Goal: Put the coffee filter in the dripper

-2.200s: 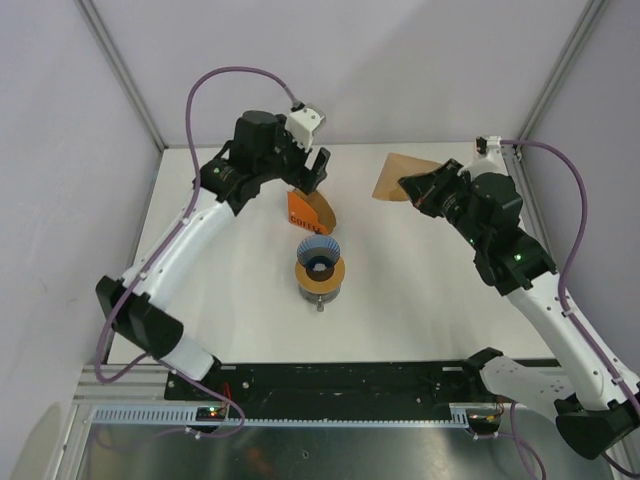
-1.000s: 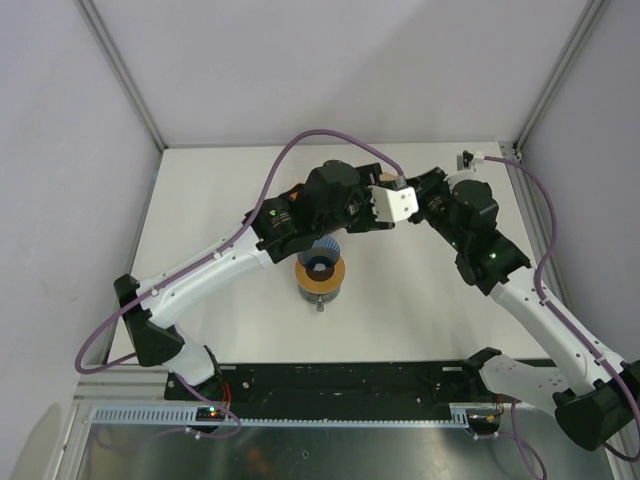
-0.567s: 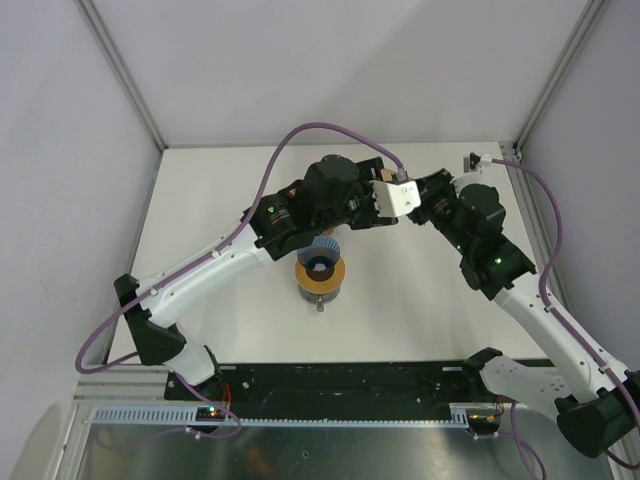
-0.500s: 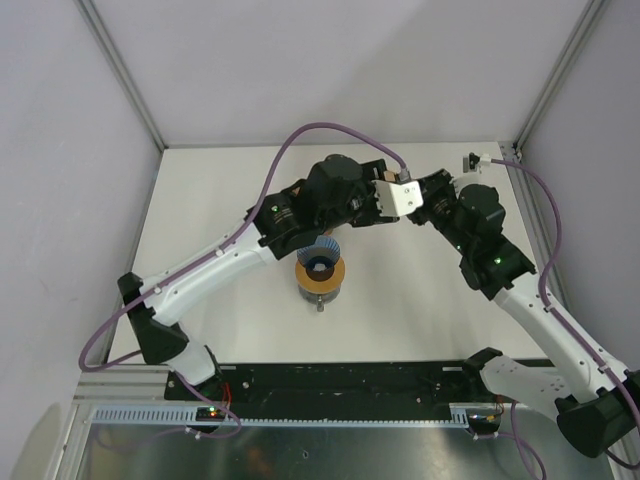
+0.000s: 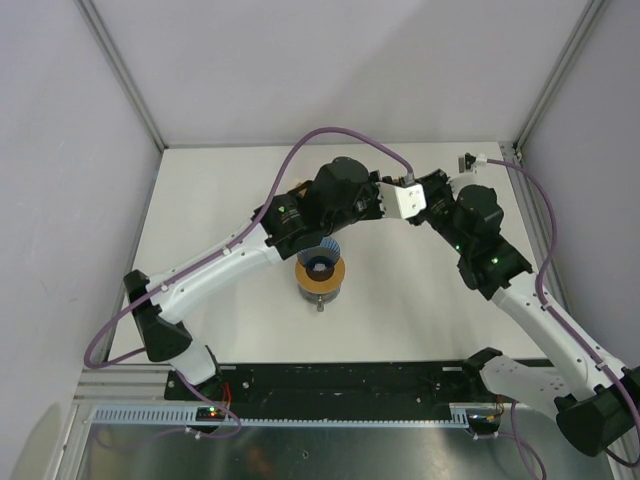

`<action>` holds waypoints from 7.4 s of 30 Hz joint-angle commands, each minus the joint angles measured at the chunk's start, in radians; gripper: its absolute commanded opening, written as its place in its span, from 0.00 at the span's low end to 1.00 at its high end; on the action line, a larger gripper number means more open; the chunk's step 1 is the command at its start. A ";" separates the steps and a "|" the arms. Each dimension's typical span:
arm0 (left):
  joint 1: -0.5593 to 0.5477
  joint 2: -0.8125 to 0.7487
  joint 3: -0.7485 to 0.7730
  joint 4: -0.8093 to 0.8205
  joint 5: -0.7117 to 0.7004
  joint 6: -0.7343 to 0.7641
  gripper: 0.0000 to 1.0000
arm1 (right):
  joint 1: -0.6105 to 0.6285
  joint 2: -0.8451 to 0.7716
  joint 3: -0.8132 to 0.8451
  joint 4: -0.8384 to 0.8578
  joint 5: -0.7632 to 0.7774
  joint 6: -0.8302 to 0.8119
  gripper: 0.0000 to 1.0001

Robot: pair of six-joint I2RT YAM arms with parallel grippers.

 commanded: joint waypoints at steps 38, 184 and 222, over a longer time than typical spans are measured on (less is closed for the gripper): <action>0.156 -0.294 -0.132 -0.279 0.371 -0.324 0.00 | 0.424 -0.069 0.275 -0.491 -0.315 -2.118 0.71; 0.524 -0.304 -0.367 -0.222 0.575 -0.547 0.72 | 0.418 0.382 0.575 -0.525 0.063 -1.384 0.66; 0.468 -0.271 -0.536 -0.185 0.540 -0.544 0.49 | 0.408 0.553 0.362 -0.532 0.258 -0.985 0.63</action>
